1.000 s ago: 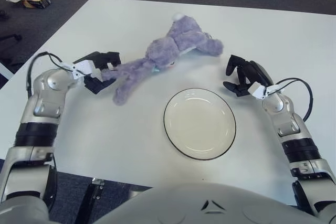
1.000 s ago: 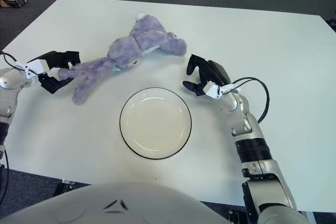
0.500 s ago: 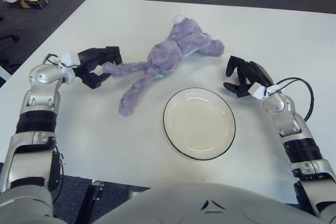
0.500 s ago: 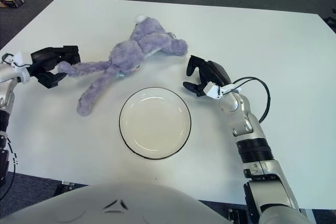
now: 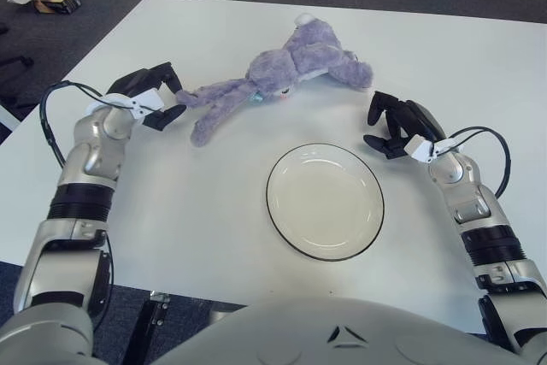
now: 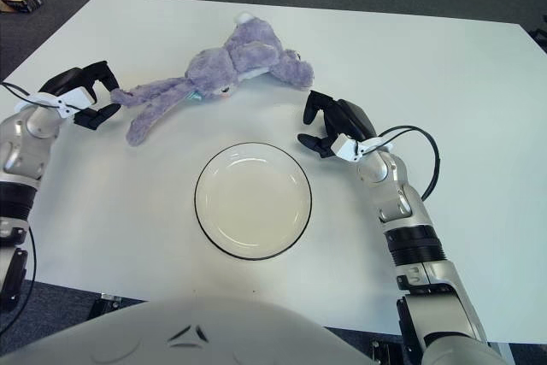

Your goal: Put the doll into the plate.

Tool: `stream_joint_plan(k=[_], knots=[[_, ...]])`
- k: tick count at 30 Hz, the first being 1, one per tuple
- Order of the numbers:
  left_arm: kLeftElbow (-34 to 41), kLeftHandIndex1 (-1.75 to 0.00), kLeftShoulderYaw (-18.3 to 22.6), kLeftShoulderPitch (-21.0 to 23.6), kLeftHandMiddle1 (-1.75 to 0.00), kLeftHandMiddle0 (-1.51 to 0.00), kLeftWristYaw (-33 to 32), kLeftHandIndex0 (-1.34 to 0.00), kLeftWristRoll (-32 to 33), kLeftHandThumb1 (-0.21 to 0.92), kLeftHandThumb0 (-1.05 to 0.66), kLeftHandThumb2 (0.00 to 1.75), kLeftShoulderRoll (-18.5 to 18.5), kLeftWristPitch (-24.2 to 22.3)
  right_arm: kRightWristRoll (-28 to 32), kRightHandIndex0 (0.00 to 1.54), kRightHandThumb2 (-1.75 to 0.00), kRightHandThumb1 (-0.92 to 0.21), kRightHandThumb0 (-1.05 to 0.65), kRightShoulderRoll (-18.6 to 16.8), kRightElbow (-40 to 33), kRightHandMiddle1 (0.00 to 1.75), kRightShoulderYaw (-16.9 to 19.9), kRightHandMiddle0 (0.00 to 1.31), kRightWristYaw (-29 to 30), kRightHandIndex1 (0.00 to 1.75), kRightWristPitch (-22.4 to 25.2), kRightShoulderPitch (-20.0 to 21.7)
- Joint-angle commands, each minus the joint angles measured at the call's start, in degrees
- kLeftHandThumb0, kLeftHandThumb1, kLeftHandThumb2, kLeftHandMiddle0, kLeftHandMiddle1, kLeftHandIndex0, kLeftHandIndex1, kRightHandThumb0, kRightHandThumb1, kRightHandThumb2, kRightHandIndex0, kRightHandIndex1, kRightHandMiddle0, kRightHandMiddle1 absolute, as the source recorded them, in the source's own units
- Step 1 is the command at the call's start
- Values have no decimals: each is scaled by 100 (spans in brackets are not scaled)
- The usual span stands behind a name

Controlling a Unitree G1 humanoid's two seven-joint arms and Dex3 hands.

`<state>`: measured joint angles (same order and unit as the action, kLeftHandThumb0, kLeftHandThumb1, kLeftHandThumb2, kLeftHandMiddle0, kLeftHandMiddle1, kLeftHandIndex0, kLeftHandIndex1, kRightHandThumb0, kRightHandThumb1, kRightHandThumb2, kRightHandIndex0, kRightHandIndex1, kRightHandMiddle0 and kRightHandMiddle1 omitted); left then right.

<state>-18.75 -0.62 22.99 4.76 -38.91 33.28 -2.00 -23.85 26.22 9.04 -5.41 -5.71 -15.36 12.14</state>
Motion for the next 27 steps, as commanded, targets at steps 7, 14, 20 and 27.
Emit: stream_joint_plan(k=[7,14,20,27], knots=[[-77,-167,-663,24,-166,-51,-2928,-48,-2005,38,0,119,-245,-1302,-90,103,-105,-52,-42,235,241,175,-150,45,-130,175,-345,-41],[639,-174,-649,-20,-173,-42,-2344,-40,-1557,43,0,118,-499,-1451,-112,104,-104,-53,-41,284,380,175,-190,44,-103,175,-530,4],[695,-143,-477,-124,-152,-11,-2656,-10,-1194,69,-21,92,-564,-1278,-141,104,-103,-54,-41,313,392,175,-219,44,-125,175,-504,-2],[357,-36,-685,-35,-28,-1,-3439,-1,-1933,85,-52,86,-545,-1950,-114,103,-102,-54,-41,329,389,175,-232,43,-196,175,-484,-14]])
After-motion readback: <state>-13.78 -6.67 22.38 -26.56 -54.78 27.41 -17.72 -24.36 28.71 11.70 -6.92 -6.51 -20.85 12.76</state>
